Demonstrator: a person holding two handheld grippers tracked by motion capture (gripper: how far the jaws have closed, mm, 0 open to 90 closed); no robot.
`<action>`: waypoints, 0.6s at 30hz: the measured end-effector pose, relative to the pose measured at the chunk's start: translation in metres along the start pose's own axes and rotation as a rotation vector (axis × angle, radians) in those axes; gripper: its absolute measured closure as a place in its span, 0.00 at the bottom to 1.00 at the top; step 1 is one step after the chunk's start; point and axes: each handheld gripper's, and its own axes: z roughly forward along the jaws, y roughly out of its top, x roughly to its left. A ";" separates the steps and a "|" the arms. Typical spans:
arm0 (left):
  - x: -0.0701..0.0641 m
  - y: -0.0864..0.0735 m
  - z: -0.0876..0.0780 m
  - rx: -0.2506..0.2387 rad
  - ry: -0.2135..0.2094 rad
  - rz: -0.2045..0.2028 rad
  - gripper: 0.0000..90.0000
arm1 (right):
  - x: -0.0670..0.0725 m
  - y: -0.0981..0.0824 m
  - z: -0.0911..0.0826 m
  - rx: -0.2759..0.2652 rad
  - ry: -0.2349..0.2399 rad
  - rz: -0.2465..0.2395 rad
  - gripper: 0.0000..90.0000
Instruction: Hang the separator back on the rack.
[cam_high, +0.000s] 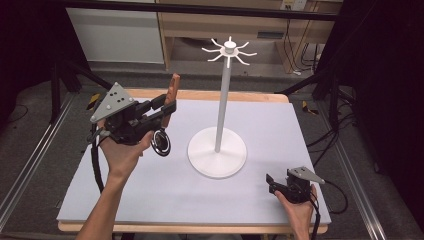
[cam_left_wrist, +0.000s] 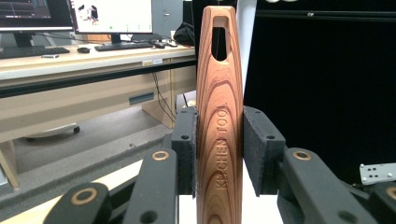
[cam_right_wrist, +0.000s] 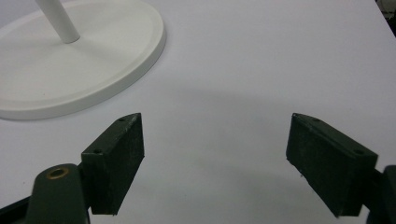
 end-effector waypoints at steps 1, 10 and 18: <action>-0.001 0.003 0.002 -0.006 -0.004 -0.002 0.75 | 0.000 0.000 0.001 0.001 -0.001 -0.004 0.22; -0.008 0.018 0.014 -0.021 -0.021 0.024 0.75 | 0.000 0.000 0.001 0.007 -0.002 -0.006 0.22; -0.011 0.029 0.020 -0.027 -0.038 0.029 0.75 | 0.000 0.000 0.002 0.010 -0.001 -0.004 0.22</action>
